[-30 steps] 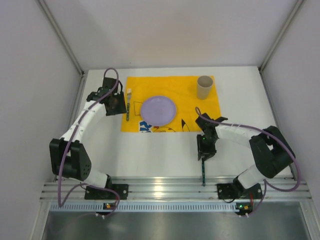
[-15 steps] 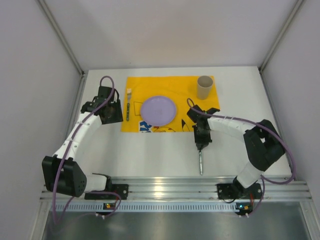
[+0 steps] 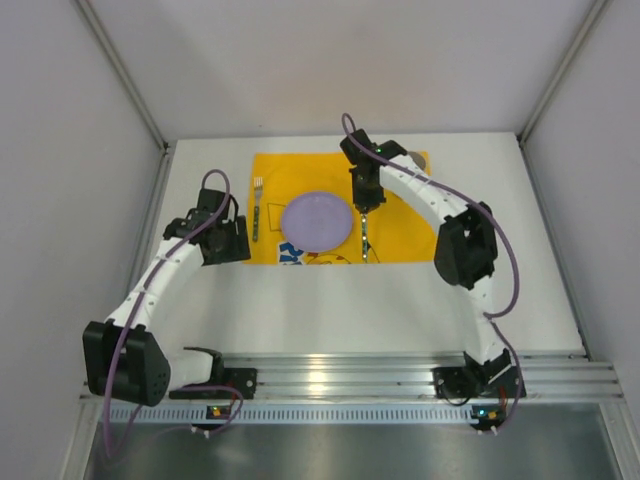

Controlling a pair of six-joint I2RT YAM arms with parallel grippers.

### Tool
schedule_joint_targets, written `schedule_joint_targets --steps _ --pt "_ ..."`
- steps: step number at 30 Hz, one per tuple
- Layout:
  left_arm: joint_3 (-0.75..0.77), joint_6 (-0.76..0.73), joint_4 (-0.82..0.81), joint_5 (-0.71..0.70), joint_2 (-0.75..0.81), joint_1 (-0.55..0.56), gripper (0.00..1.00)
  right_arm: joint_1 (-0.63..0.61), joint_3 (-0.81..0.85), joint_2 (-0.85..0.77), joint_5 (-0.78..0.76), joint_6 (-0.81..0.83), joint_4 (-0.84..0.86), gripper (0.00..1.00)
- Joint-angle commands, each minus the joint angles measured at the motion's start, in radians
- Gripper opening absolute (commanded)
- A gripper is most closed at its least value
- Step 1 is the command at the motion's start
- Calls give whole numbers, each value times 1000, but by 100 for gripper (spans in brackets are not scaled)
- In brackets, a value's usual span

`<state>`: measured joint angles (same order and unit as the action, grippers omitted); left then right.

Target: Set the dinner table for one person

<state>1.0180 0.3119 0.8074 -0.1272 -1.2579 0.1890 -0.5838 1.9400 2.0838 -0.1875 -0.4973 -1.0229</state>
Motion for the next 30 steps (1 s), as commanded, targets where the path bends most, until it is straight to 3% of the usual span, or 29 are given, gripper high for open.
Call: schedule_joint_targets --steps 1,3,6,12,14,15,16,19,23,26,30 --pt "-21 -2 -37 12 52 1 70 42 239 178 -33 48 -135 0" --pt "-22 4 -28 6 57 1 70 64 385 249 -39 58 -178 0" --pt "-22 6 -25 1 61 1 70 97 460 335 -29 59 -183 0" --pt "-35 18 -28 17 64 1 69 142 439 369 -29 101 -116 0" --pt "-32 23 -27 15 66 1 70 142 421 349 -17 130 -62 13" --pt "-29 23 -22 17 66 1 71 142 383 335 -10 150 -40 26" --pt "-21 24 -20 17 64 1 71 141 361 294 -1 158 -14 53" --pt "2 30 -8 1 61 1 73 139 269 196 49 178 82 75" --pt "34 49 3 -8 58 1 74 121 171 59 109 183 162 84" --pt "65 64 15 -8 61 1 74 96 71 -79 135 177 197 85" --pt "82 73 21 -5 78 3 74 53 -171 -296 106 175 257 86"
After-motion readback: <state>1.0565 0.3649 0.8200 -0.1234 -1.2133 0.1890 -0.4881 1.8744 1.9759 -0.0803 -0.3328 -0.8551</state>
